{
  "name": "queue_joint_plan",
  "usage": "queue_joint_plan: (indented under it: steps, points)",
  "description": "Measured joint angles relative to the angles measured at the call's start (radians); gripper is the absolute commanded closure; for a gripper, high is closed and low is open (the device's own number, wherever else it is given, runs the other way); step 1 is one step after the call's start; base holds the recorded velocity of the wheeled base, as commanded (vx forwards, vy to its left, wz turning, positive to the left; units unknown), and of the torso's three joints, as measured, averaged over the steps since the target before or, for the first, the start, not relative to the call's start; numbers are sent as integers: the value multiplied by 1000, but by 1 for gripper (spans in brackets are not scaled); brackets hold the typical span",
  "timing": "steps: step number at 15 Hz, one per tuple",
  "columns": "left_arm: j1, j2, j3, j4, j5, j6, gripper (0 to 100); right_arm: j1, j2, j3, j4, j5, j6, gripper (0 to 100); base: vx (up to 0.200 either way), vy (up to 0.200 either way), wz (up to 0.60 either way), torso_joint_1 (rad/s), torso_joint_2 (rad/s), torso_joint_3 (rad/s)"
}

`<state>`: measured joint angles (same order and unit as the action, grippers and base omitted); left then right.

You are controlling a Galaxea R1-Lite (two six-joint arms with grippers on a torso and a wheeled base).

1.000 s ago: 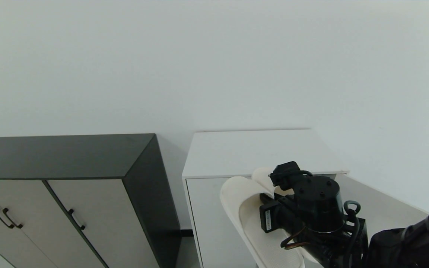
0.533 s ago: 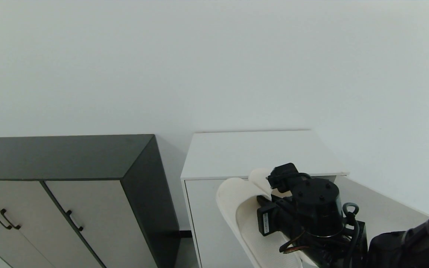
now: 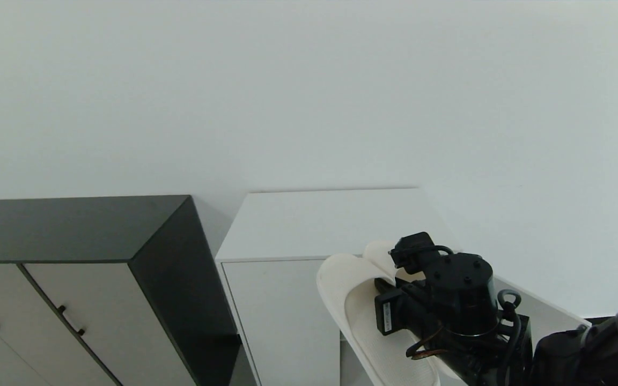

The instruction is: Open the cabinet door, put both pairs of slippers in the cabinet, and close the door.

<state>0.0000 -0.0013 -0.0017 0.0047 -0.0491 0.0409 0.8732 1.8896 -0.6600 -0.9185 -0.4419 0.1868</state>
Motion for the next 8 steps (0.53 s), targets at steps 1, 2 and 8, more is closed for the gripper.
queue_joint_plan:
  steps: [1, 2, 8]
  points:
    - [0, 0, 0, 0, 0, 0, 100, 1, -1, 0, -3, 0, 0, 100, 0, -200, 0, 2, -2, 2]
    - [0, 0, 0, 0, 0, 0, 100, 1, -1, 1, -14, 1, 0, 100, 0, -200, 0, 7, 2, 2]
    - [0, 0, 0, 0, 0, -2, 100, -10, 0, 30, -66, 13, -1, 100, 0, 0, 0, 0, 0, 0]
